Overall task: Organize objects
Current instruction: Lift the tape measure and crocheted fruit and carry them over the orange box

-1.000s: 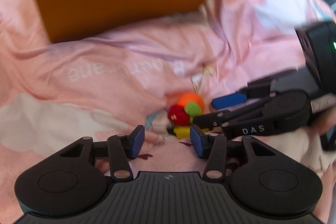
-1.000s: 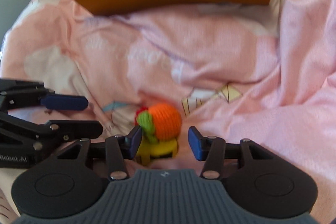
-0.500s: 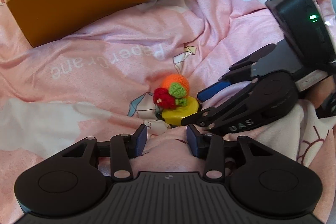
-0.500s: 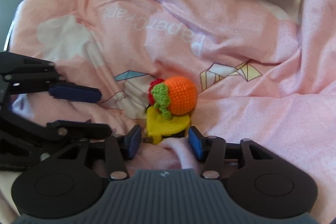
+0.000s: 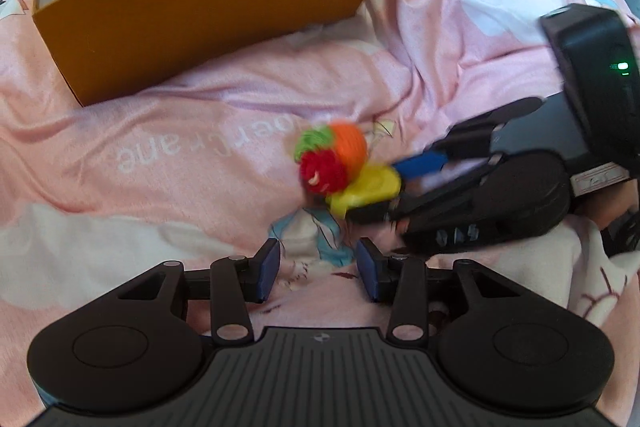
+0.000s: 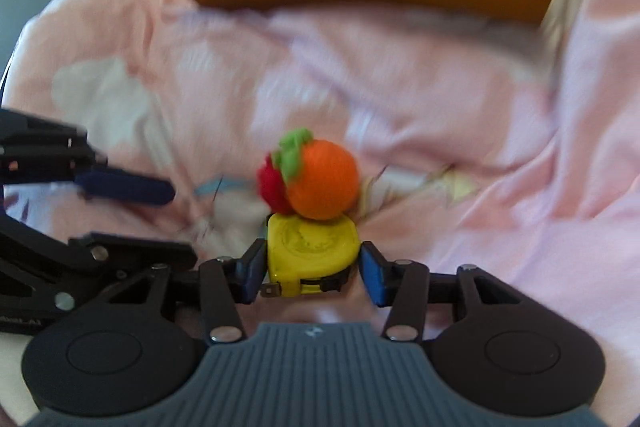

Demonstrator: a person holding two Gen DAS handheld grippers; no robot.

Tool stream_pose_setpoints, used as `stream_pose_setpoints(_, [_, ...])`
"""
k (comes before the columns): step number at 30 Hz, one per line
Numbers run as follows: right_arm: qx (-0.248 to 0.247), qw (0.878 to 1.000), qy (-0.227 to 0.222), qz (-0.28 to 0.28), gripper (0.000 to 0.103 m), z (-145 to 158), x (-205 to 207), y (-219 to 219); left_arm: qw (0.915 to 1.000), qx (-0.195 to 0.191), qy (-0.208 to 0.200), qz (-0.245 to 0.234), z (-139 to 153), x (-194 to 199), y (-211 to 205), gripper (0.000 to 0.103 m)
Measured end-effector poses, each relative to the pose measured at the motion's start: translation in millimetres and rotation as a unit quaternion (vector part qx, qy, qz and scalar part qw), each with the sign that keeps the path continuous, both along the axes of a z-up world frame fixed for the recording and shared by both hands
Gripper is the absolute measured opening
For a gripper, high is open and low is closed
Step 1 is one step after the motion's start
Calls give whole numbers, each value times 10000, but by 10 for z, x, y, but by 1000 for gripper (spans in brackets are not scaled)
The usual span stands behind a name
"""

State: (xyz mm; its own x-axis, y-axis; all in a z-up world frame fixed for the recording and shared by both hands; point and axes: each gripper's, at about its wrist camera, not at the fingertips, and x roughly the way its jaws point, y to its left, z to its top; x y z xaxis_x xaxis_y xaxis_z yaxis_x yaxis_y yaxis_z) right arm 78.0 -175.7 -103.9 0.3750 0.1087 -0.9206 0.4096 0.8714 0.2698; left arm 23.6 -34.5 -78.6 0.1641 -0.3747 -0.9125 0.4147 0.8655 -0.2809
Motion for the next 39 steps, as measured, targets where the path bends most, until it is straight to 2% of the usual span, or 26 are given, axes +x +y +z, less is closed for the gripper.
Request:
stream_pose_setpoints(2, [-399,9989,-172,-200,51,101,12,-75,10000,-36,-61,63,0,58,-1,48])
stream_pose_setpoints(5, [-562,9966,-398,-442,51,253,-7,-252,9994,-126,-313,41,18,161,-27,51])
stream_pose_setpoints(9, [-878,9934,-441,-583,52,343,-42,-445,9984,-177,-539,-67,-41,372,-106,54])
stream_pose_setpoints(12, [-976,9917,-421,-728,52,342,-76,-571,9953,148,-876,-377,-71,439,-272,54])
stream_pose_setpoints(14, [-1024,9909,-365,-793,52,302,-92,-613,9930,300,-910,-687,-120,450,-386,54])
stream_pose_setpoints(18, [-782,9918,-281,-975,52,199,-141,-703,9902,255,-858,-1072,-206,426,-517,54])
stream_pose_setpoints(25, [-546,9918,-190,-1140,52,46,-197,-761,9916,350,-960,-791,-300,540,-578,54])
stream_pose_setpoints(29, [-502,9924,-128,-1115,52,-6,-172,-747,9922,422,-990,-629,-360,580,-576,49])
stream_pose_setpoints(39, [-546,9922,-116,-1117,52,-10,-157,-723,9953,-90,-954,-121,-298,597,-383,47])
